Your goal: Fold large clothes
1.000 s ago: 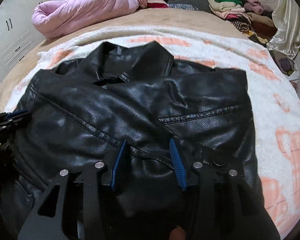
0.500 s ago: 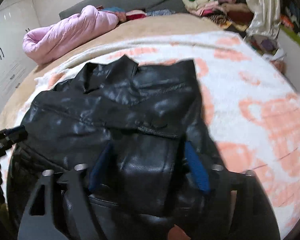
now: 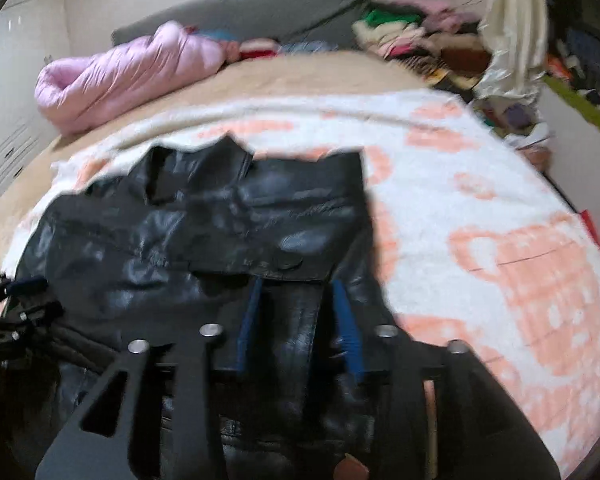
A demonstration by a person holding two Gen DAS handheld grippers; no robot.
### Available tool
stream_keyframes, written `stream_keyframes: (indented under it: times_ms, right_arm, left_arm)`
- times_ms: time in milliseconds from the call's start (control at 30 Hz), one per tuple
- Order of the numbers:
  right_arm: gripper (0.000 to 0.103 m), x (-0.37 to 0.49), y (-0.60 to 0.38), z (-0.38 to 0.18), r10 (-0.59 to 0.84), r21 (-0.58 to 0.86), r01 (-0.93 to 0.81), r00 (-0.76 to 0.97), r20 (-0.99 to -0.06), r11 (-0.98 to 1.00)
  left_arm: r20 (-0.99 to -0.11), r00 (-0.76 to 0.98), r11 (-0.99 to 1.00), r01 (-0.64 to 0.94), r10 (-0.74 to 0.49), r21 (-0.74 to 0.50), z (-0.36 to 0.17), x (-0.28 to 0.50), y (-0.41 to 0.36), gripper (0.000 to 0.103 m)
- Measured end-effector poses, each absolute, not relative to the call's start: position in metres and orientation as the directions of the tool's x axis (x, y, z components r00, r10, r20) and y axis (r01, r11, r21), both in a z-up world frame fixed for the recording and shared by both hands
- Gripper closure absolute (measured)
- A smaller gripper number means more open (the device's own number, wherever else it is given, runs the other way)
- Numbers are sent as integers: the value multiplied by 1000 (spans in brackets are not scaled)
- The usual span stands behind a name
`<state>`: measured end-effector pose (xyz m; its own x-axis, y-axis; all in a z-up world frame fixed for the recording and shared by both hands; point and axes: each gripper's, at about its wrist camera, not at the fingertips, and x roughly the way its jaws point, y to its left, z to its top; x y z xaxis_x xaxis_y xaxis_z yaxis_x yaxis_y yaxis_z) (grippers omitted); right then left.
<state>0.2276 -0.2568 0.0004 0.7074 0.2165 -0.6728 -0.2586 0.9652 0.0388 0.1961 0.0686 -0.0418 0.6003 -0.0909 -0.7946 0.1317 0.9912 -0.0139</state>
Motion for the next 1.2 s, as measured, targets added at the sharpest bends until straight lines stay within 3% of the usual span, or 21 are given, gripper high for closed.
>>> stream_keyframes:
  times_ms: [133, 233, 400, 667, 767, 900, 1033, 1167, 1200]
  right_arm:
    - [64, 202, -238, 20, 288, 10, -351, 750, -595, 936]
    - [56, 194, -208, 10, 327, -33, -453, 690, -645, 891]
    - [55, 212, -189, -34, 221, -71, -437, 580, -784, 897]
    - [53, 214, -201, -32, 280, 2, -427, 589, -759, 904]
    - [48, 205, -205, -19, 317, 34, -432, 605, -730, 901]
    - [27, 190, -211, -4, 351, 67, -433, 622, -700, 899]
    - [13, 182, -219, 8, 369, 93, -422, 639, -675, 902]
    - [9, 177, -223, 19, 379, 110, -413, 654, -655, 904]
    - [9, 175, -224, 21, 385, 115, -415, 655, -651, 902]
  left_arm:
    - [-795, 599, 992, 129, -89, -15, -42, 197, 68, 51]
    - [-796, 599, 992, 127, -88, -14, -42, 197, 68, 51]
    - [-799, 591, 991, 128, -109, -41, -41, 197, 71, 51]
    - [-800, 588, 991, 123, -119, -56, -37, 195, 73, 49]
    - [-797, 587, 989, 123, -143, -87, -32, 193, 75, 43]
    - [-786, 599, 986, 140, -154, -86, -22, 188, 70, 36]
    - [-771, 614, 984, 146, -170, -101, -12, 182, 69, 28]
    - [-749, 641, 985, 131, -168, -109, -3, 180, 72, 10]
    - [-745, 646, 986, 127, -164, -107, -1, 179, 73, 10]
